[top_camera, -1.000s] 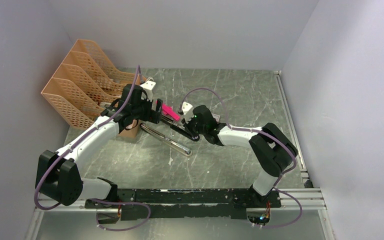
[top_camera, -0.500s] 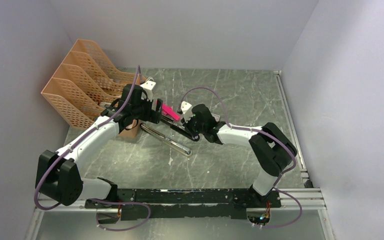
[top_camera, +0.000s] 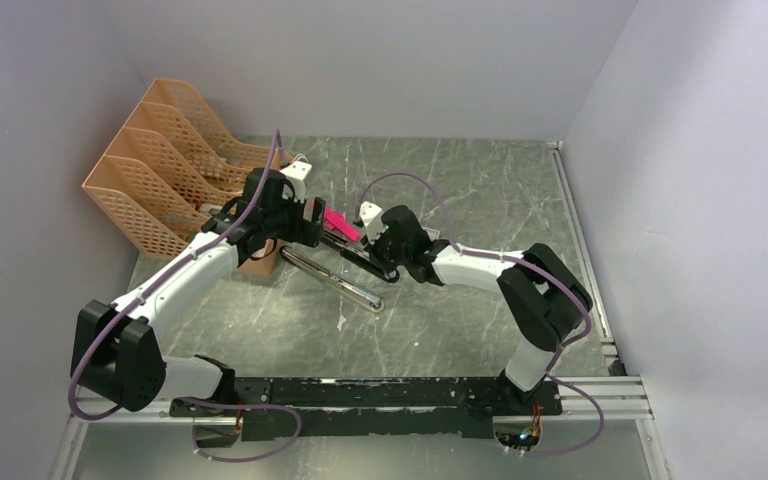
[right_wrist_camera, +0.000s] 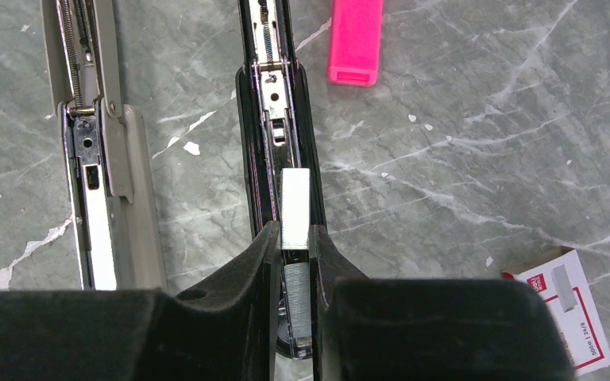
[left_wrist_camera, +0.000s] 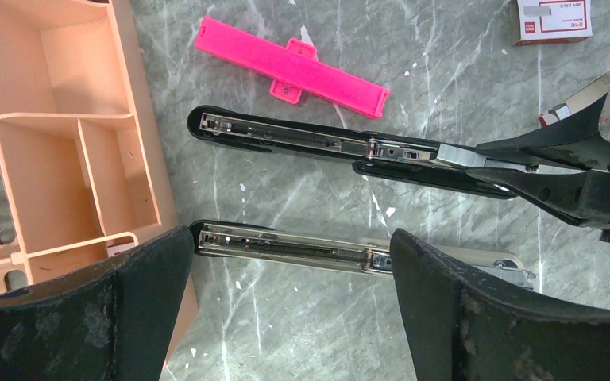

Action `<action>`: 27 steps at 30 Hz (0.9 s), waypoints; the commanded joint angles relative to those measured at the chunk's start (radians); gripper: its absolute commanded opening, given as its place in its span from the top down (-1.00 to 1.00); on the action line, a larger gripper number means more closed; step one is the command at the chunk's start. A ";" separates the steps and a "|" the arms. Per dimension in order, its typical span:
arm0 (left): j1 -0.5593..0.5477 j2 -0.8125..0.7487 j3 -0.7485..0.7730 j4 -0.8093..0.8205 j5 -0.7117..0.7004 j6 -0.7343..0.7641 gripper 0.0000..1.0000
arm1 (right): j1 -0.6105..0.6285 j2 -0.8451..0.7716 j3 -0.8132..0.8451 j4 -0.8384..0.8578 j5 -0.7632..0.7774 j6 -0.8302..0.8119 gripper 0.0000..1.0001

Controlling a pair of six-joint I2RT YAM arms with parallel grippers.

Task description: Load the staples into the stapler

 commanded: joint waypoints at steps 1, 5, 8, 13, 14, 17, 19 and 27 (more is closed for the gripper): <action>-0.006 -0.024 -0.006 0.029 0.001 0.012 -0.95 | -0.001 0.006 0.012 -0.068 -0.025 -0.014 1.00; -0.006 -0.024 -0.006 0.030 0.001 0.013 -0.95 | -0.001 0.006 0.029 -0.098 -0.015 -0.009 1.00; -0.006 -0.025 -0.006 0.030 0.002 0.012 -0.95 | -0.001 0.001 0.039 -0.115 -0.005 -0.002 1.00; -0.006 -0.026 -0.006 0.030 0.001 0.013 -0.95 | 0.002 0.008 0.067 -0.153 0.007 0.007 1.00; -0.006 -0.025 -0.007 0.030 0.002 0.012 -0.95 | 0.004 0.010 0.071 -0.159 0.006 0.007 1.00; -0.006 -0.025 -0.006 0.029 0.000 0.012 -0.95 | 0.011 0.012 0.074 -0.165 0.001 0.000 1.00; -0.006 -0.025 -0.006 0.030 0.002 0.013 -0.95 | 0.015 0.014 0.076 -0.168 -0.001 -0.006 1.00; -0.006 -0.025 -0.006 0.030 0.001 0.013 -0.95 | 0.019 0.026 0.113 -0.187 0.029 0.014 1.00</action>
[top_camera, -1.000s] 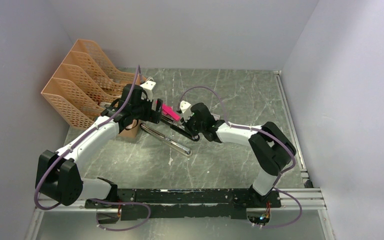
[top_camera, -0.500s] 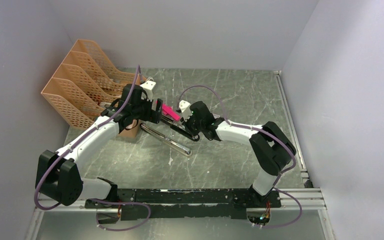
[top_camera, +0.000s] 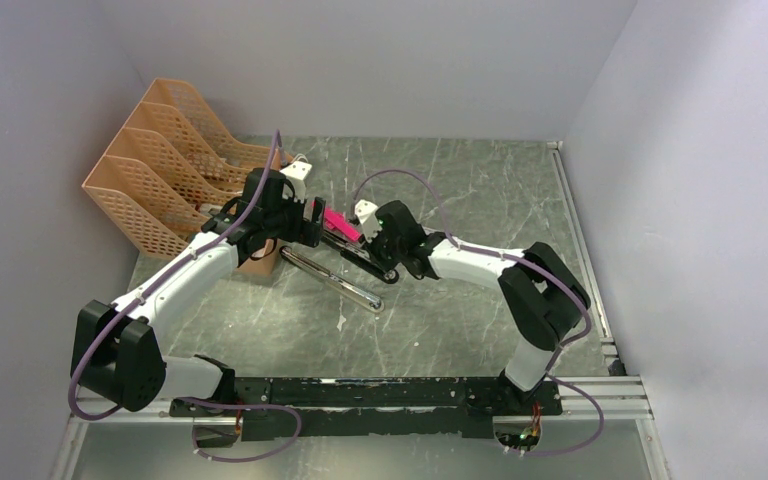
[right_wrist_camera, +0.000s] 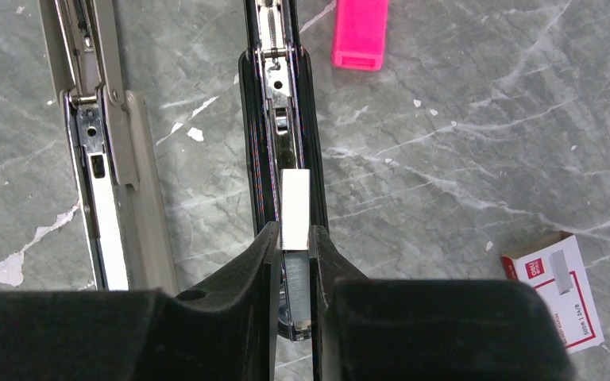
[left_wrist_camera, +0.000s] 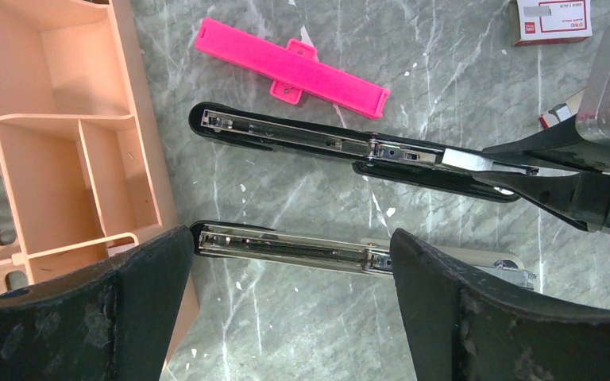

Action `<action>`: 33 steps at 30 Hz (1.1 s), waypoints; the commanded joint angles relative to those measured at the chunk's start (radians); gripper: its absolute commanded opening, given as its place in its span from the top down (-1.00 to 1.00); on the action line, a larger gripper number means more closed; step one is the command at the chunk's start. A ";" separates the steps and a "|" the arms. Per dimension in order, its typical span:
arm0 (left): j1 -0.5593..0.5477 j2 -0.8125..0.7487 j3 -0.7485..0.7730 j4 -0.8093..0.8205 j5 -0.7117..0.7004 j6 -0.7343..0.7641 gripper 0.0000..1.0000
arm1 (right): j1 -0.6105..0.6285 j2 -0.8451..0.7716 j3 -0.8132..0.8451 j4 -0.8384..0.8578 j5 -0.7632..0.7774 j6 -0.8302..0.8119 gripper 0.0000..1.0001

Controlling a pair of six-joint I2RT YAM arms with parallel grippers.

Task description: Load the staples into the stapler

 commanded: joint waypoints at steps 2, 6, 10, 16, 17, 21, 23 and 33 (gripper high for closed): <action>-0.006 -0.026 -0.006 0.028 0.001 0.011 -0.95 | 0.008 0.024 0.043 -0.041 0.023 0.029 1.00; -0.006 -0.025 -0.007 0.028 0.000 0.011 -0.95 | 0.013 0.033 0.053 -0.046 0.034 0.056 1.00; -0.006 -0.026 -0.007 0.028 0.000 0.010 -0.95 | 0.022 0.042 0.060 -0.056 0.041 0.066 1.00; -0.006 -0.025 -0.006 0.028 -0.001 0.011 -0.95 | 0.029 0.048 0.061 -0.052 0.054 0.073 1.00; -0.006 -0.025 -0.008 0.028 0.000 0.010 -0.95 | 0.029 0.049 0.059 -0.051 0.056 0.071 1.00; -0.006 -0.026 -0.007 0.028 0.000 0.011 -0.95 | 0.030 0.051 0.046 -0.047 0.042 0.035 1.00; -0.006 -0.025 -0.008 0.028 0.000 0.011 -0.95 | 0.029 0.055 0.050 -0.056 0.040 0.021 1.00; -0.008 -0.027 -0.007 0.029 0.002 0.010 -0.95 | 0.026 0.061 0.031 -0.043 -0.012 -0.048 1.00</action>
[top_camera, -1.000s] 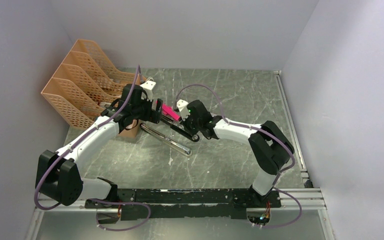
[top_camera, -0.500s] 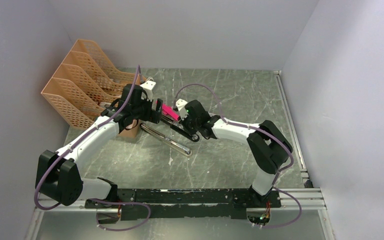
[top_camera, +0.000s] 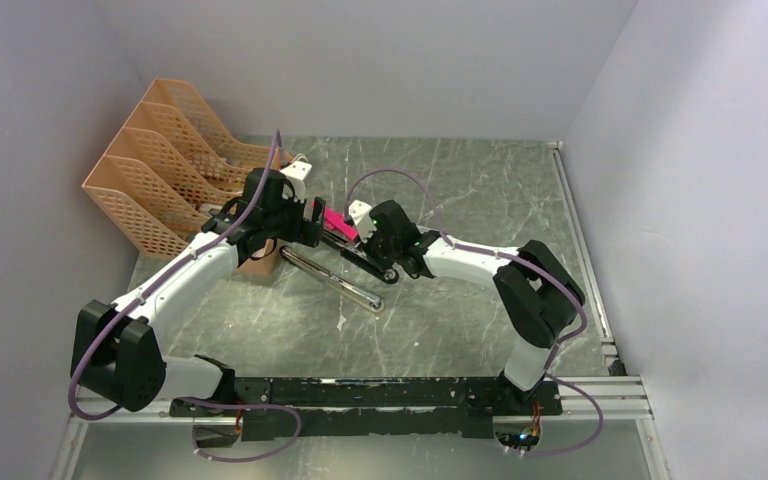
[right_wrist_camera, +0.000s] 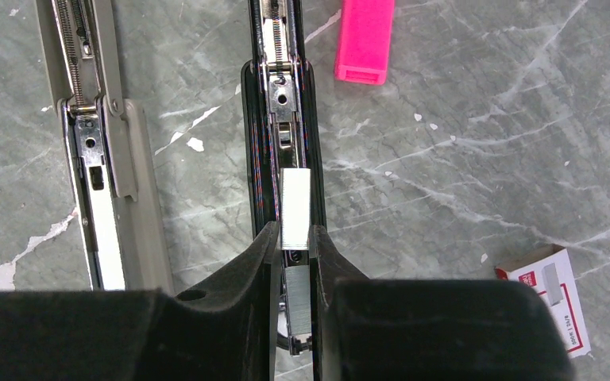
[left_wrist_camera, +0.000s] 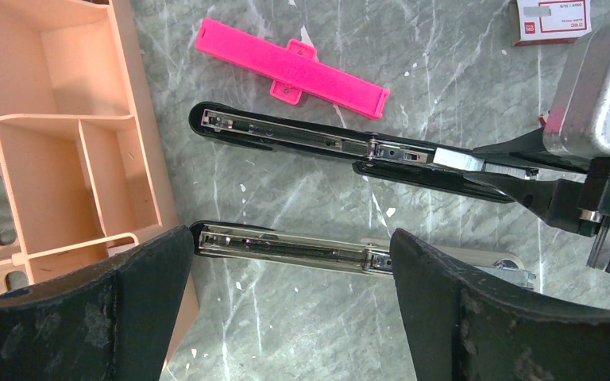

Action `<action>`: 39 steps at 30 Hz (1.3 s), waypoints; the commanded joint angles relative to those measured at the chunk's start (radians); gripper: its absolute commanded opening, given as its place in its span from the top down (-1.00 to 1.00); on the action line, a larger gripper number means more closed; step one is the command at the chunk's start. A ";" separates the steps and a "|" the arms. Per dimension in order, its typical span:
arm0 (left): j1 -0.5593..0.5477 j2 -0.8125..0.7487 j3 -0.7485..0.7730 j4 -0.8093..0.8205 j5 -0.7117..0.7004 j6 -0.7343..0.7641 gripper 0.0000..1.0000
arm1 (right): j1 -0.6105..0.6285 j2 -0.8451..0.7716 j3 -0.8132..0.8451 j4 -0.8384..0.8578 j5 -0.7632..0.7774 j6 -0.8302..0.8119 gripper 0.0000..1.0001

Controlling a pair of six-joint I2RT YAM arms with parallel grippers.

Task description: Load the staples into the stapler

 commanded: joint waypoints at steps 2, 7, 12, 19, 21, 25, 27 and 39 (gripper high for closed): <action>-0.008 -0.027 -0.007 0.030 0.001 0.011 -0.95 | 0.001 0.036 -0.012 -0.016 -0.050 -0.041 1.00; -0.009 -0.027 -0.007 0.029 -0.001 0.011 -0.95 | -0.006 0.044 -0.009 -0.019 -0.070 -0.055 1.00; -0.011 -0.027 -0.007 0.029 -0.001 0.013 -0.95 | -0.010 0.059 0.008 -0.043 -0.076 -0.052 1.00; -0.011 -0.026 -0.008 0.030 -0.003 0.013 -0.95 | -0.015 0.060 0.026 -0.068 -0.032 -0.004 1.00; -0.011 -0.025 -0.008 0.029 -0.003 0.013 -0.95 | -0.016 0.055 0.025 -0.070 -0.013 0.025 1.00; -0.011 -0.027 -0.008 0.029 -0.002 0.012 -0.95 | -0.018 0.047 0.022 -0.072 0.004 0.067 1.00; -0.011 -0.027 -0.008 0.030 -0.001 0.013 -0.95 | -0.018 0.045 0.019 -0.076 0.006 0.075 1.00; -0.011 -0.028 -0.008 0.030 0.000 0.013 -0.95 | -0.019 0.040 0.040 -0.149 0.009 0.089 1.00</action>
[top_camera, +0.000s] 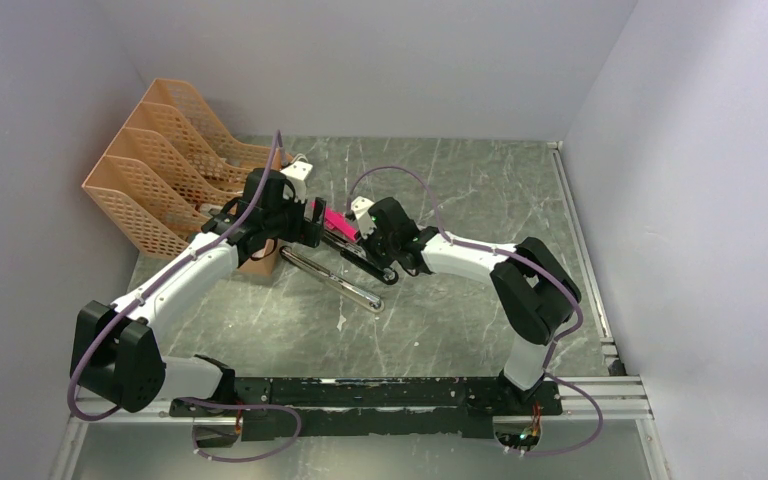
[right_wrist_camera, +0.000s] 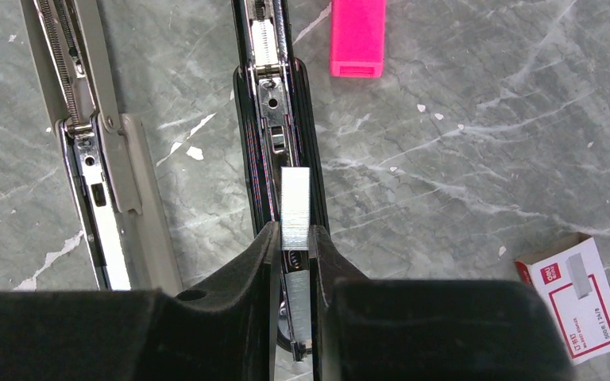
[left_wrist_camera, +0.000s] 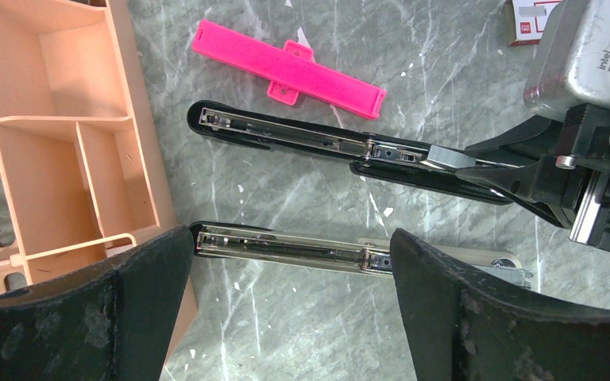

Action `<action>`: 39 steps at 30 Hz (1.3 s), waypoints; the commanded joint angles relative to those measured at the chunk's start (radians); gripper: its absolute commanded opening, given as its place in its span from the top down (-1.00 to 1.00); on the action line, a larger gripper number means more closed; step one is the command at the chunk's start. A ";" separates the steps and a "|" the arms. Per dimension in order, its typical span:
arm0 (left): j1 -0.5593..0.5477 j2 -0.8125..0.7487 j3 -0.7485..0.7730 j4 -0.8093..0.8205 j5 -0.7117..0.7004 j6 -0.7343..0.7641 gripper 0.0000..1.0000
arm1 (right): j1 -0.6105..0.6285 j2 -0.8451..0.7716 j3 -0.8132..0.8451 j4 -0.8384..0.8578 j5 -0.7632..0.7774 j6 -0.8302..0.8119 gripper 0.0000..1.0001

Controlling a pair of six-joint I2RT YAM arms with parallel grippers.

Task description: Load the staples into the stapler

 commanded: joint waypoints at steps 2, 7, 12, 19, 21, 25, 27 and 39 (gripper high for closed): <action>-0.006 -0.023 -0.008 0.029 -0.001 0.013 -0.95 | -0.002 0.012 0.012 -0.131 0.018 0.008 1.00; -0.006 -0.022 -0.008 0.029 0.000 0.013 -0.95 | -0.004 0.017 0.034 -0.184 0.019 -0.002 1.00; -0.007 -0.022 -0.008 0.031 0.001 0.013 -0.95 | -0.003 0.020 0.045 -0.215 0.021 -0.001 1.00; -0.007 -0.022 -0.008 0.030 0.002 0.013 -0.95 | -0.004 0.025 0.061 -0.254 0.018 -0.008 1.00; -0.007 -0.022 -0.008 0.031 0.002 0.013 -0.95 | -0.003 0.028 0.070 -0.268 0.017 -0.014 1.00; -0.007 -0.022 -0.007 0.030 0.002 0.013 -0.95 | -0.003 0.033 0.082 -0.284 0.000 -0.033 1.00; -0.008 -0.022 -0.008 0.031 0.002 0.013 -0.95 | -0.004 0.037 0.089 -0.289 -0.012 -0.046 1.00; -0.007 -0.020 -0.006 0.032 0.002 0.013 -0.95 | -0.003 0.066 0.128 -0.300 -0.047 -0.074 1.00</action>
